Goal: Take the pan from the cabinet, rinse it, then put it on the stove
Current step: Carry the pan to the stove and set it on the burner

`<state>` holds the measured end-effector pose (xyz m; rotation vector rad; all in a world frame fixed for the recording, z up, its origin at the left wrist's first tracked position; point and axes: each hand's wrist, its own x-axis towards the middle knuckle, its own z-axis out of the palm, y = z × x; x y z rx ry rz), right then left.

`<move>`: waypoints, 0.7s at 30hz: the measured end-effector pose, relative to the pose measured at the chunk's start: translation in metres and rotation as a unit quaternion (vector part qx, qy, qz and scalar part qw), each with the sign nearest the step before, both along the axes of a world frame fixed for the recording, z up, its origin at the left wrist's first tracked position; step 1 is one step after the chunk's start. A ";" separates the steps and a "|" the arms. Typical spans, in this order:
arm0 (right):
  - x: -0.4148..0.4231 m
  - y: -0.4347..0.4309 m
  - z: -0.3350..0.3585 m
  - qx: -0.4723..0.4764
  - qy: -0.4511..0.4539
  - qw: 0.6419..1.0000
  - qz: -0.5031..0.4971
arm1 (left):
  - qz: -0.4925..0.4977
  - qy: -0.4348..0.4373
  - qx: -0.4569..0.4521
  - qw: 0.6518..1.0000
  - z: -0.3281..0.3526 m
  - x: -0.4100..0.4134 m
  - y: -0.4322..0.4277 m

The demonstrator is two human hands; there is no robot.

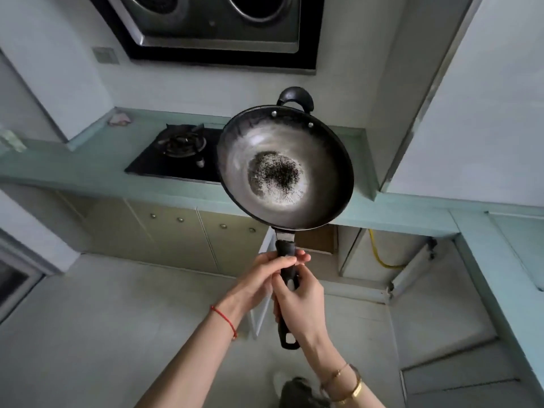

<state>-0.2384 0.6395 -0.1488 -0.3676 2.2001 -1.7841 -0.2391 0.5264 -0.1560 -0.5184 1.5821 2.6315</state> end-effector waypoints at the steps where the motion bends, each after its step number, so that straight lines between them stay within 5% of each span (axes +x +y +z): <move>1: -0.003 -0.011 0.000 -0.013 -0.023 0.999 0.019 | 0.004 -0.002 -0.002 1.000 0.000 0.000 -0.010; 7: -0.029 -0.075 0.006 -0.050 -0.090 0.990 0.097 | 0.043 -0.009 0.016 0.999 0.002 -0.015 -0.072; 21: -0.103 -0.217 0.006 -0.029 -0.038 0.993 0.109 | 0.058 0.016 0.025 0.998 -0.001 -0.085 -0.213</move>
